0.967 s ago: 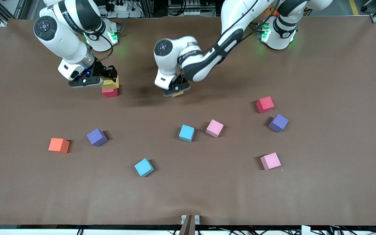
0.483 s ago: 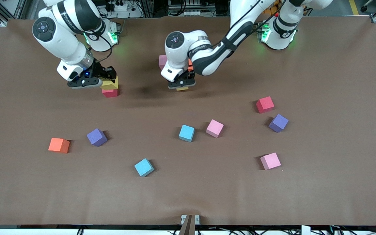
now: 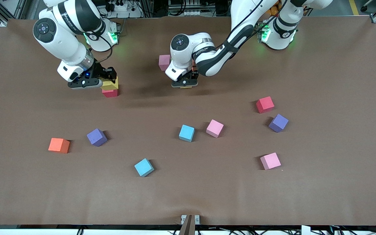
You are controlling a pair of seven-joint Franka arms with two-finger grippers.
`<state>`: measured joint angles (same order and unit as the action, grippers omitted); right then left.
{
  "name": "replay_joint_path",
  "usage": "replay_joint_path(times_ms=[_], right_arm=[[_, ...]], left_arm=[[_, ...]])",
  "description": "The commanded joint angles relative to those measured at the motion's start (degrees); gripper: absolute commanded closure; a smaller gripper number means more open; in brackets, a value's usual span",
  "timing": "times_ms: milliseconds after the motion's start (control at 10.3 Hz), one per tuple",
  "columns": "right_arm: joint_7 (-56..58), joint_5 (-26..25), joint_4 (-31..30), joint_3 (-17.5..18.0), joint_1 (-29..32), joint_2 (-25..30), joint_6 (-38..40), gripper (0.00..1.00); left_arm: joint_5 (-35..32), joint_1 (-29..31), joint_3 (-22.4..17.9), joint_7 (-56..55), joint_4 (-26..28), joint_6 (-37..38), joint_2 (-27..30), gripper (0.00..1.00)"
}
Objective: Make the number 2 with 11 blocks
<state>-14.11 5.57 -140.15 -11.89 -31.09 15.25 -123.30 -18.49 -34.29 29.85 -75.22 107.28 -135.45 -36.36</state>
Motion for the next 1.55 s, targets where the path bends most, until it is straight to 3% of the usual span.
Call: replay_joint_path(times_ms=[0, 1160, 1257, 1354, 1450], right_arm=[[0.1, -0.6, 1.2, 0.2, 0.5, -1.1, 0.0, 0.64], [0.7, -0.6, 1.4, 0.2, 0.3, -1.4, -0.2, 0.64], [0.7, -0.6, 1.4, 0.2, 0.2, -1.5, -0.7, 0.64], [0.7, -0.5, 1.4, 0.2, 0.2, -1.5, -0.7, 0.64], [0.7, -0.6, 1.4, 0.2, 0.1, -1.5, -0.7, 0.64]], left_arm=[[-1.2, 0.8, 0.6, 2.0, 2.8, -2.2, 1.7, 1.00], [-1.2, 1.6, 1.8, 4.6, 4.9, -2.2, 2.5, 1.00], [-1.2, 1.7, 1.9, 4.5, 4.8, -1.8, 2.5, 0.58], [-1.2, 1.6, 1.9, 4.6, 4.8, -1.7, 2.7, 0.01], [-1.2, 1.7, 2.0, 4.5, 4.8, -1.7, 3.0, 0.00]])
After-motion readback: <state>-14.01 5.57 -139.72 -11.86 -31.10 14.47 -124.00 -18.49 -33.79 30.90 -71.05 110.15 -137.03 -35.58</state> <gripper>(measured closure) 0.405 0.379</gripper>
